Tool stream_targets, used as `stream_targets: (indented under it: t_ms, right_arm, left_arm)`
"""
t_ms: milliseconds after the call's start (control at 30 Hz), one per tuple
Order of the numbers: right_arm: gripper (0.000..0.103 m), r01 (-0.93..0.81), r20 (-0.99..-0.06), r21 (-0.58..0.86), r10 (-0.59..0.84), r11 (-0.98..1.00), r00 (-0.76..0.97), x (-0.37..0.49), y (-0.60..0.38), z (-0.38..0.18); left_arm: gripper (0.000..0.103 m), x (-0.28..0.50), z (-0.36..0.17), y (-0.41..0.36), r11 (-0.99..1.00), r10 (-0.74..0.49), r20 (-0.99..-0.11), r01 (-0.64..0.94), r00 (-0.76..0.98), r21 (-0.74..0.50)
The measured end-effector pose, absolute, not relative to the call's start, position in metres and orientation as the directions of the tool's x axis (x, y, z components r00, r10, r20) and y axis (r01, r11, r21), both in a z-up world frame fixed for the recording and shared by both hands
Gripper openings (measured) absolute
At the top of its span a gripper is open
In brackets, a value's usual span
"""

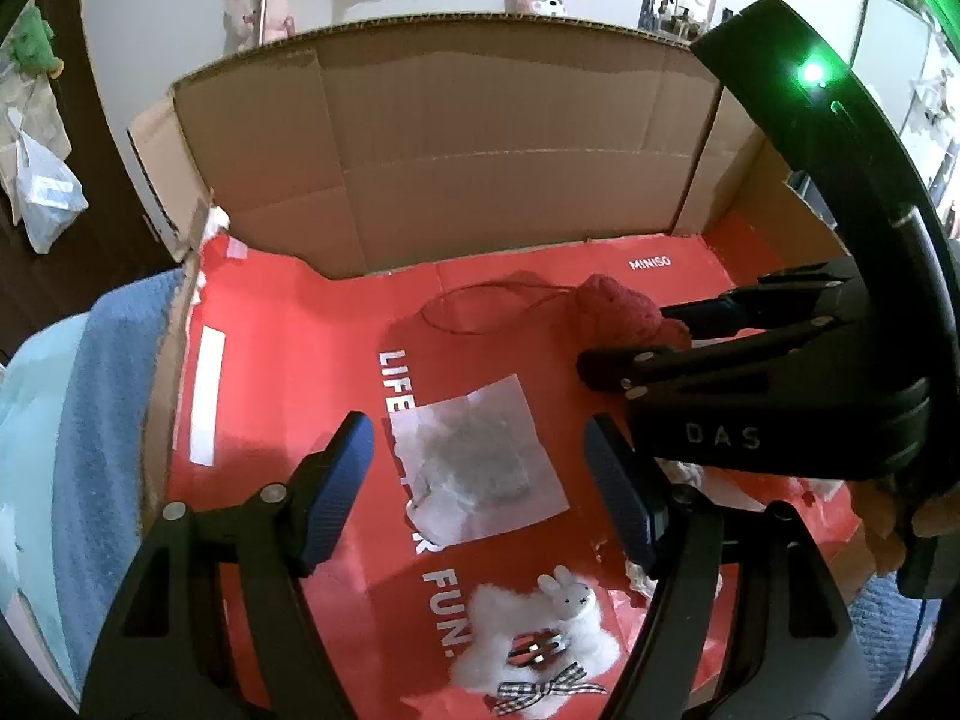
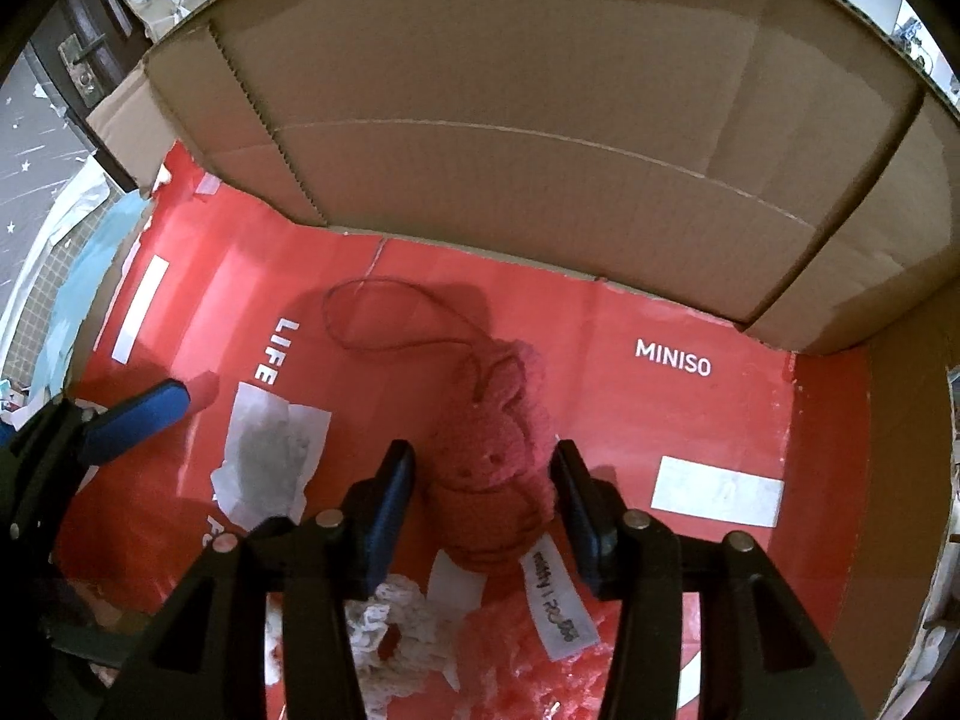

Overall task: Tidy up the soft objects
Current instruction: 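Withdraw both open tools from the box back over the blanket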

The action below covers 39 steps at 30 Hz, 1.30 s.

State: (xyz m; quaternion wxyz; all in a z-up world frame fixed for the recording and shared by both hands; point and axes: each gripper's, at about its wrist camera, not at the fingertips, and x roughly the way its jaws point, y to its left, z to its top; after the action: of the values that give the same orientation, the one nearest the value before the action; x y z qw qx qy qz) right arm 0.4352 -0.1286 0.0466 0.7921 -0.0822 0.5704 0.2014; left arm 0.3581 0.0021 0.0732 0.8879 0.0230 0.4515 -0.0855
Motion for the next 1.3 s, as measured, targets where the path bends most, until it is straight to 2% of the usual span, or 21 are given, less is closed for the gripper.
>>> stream_targets:
  t_ms: [67, 200, 267, 433, 533, 600, 700, 767, 1067, 1300]
  right_arm:
    - [0.057, -0.410, -0.934, 0.104, 0.231, 0.906, 0.273, 0.434, -0.132, 0.050]
    - [0.063, -0.401, -0.922, 0.113, 0.247, 0.909, 0.299, 0.429, -0.141, 0.062]
    - [0.070, -0.398, -0.915, 0.123, 0.259, 0.909, 0.310, 0.424, -0.145, 0.071]
    - [0.075, -0.390, -0.884, 0.142, 0.294, 0.910, 0.363, 0.399, -0.159, 0.103]
    - [0.080, -0.392, -0.859, 0.126, 0.298, 0.911, 0.416, 0.376, -0.168, 0.126]
    - [0.083, -0.397, -0.836, 0.120, 0.308, 0.910, 0.453, 0.356, -0.175, 0.144]
    - [0.086, -0.384, -0.798, 0.098, 0.303, 0.918, 0.520, 0.324, -0.181, 0.168]
    - [0.098, -0.371, -0.759, 0.099, 0.311, 0.923, 0.572, 0.301, -0.193, 0.182]
    - [0.103, -0.318, -0.603, 0.071, 0.295, 0.945, 0.741, 0.198, -0.220, 0.206]
    - [0.103, -0.296, -0.532, 0.055, 0.279, 0.954, 0.799, 0.140, -0.231, 0.199]
  left_arm:
    - [0.071, 0.355, 0.076, 0.003, 0.984, -0.133, -0.803, 0.173, 0.580, -0.039]
    - [0.071, 0.344, 0.084, 0.002, 0.984, -0.131, -0.791, 0.172, 0.598, -0.033]
    - [0.071, 0.333, 0.091, 0.004, 0.985, -0.123, -0.780, 0.169, 0.613, -0.023]
    - [0.072, 0.305, 0.109, 0.007, 0.988, -0.125, -0.745, 0.147, 0.656, -0.036]
    - [0.072, 0.281, 0.127, 0.009, 0.990, -0.120, -0.703, 0.137, 0.701, -0.033]
    - [0.078, 0.262, 0.138, 0.011, 0.992, -0.111, -0.668, 0.123, 0.736, -0.029]
    - [0.079, 0.235, 0.154, 0.014, 0.992, -0.112, -0.613, 0.123, 0.782, -0.024]
    - [0.080, 0.213, 0.163, 0.016, 0.993, -0.109, -0.574, 0.117, 0.812, -0.022]
    - [0.092, 0.139, 0.180, 0.019, 0.996, -0.077, -0.459, 0.088, 0.885, 0.002]
    - [0.093, 0.097, 0.168, 0.011, 0.996, -0.066, -0.414, 0.084, 0.908, 0.026]
